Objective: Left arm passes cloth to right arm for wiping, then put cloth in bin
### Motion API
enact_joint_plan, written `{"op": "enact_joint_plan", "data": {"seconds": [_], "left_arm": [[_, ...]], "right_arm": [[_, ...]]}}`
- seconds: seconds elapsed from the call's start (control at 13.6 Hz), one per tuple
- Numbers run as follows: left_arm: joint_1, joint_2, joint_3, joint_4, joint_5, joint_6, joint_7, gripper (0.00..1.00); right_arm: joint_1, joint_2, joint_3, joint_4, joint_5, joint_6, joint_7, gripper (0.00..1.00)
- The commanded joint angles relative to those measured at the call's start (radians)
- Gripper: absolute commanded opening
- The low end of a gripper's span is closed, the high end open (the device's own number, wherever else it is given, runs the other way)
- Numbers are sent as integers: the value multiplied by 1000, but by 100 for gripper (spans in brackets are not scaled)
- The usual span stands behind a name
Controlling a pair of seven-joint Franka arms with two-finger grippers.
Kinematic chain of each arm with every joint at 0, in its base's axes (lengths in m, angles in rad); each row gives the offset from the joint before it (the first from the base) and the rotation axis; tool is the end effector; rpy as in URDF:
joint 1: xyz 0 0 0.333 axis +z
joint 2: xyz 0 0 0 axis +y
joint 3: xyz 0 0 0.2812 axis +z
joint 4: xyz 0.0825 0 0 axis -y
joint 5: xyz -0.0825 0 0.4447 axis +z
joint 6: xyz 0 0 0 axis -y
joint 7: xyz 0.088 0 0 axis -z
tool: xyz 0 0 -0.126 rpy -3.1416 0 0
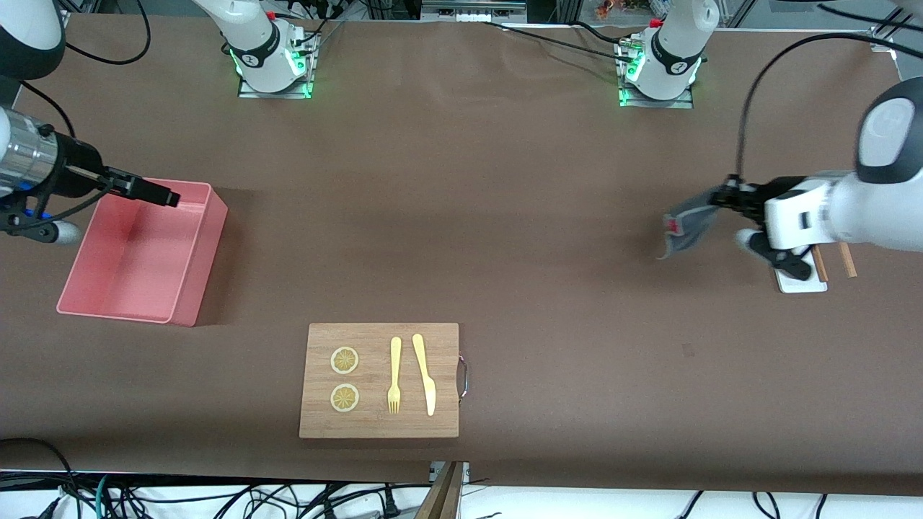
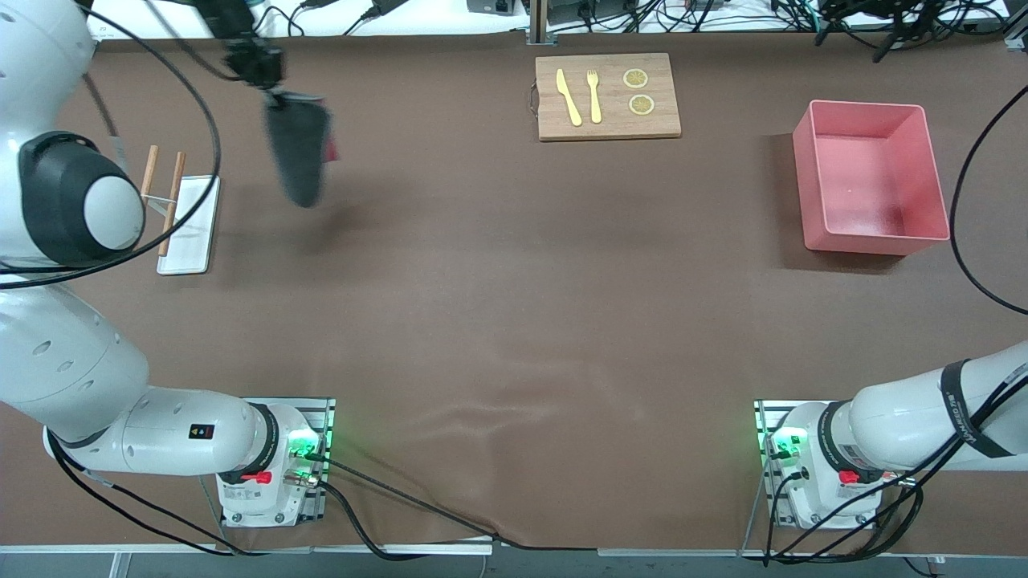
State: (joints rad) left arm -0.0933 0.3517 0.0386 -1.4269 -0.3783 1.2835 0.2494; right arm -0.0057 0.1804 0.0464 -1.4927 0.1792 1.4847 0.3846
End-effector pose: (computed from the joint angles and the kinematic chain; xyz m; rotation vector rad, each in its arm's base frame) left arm 0.6420 -0.0917 0.4144 2.6262 -0.4222 -0.6194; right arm 0.6440 0.0481 0.4937 -2.9349 0.5118 0.3343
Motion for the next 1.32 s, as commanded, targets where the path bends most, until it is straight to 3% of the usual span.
{"op": "enact_joint_plan", "data": {"seconds": [0.0,0.15,0.44,0.59,0.73,1.25], "left_arm": [[-71,61,14,51,-211,-9,-258,0],[-126,90,14,84,-368,57,-413,0],[-250,131,14,123,-543,233,-761,0],[-289,145,14,126,-612,307,-873,0],[-304,168,14,125,-762,338,-952,0],[-407,177,14,128,-884,535,-1237,1]], "right_arm": [[29,24,0,2,72,38,138,100],[56,39,-2,2,129,69,221,100],[127,82,0,2,161,137,339,100],[160,100,0,2,189,158,420,100],[203,112,0,2,189,195,493,100],[306,148,0,3,214,351,674,100]]}}
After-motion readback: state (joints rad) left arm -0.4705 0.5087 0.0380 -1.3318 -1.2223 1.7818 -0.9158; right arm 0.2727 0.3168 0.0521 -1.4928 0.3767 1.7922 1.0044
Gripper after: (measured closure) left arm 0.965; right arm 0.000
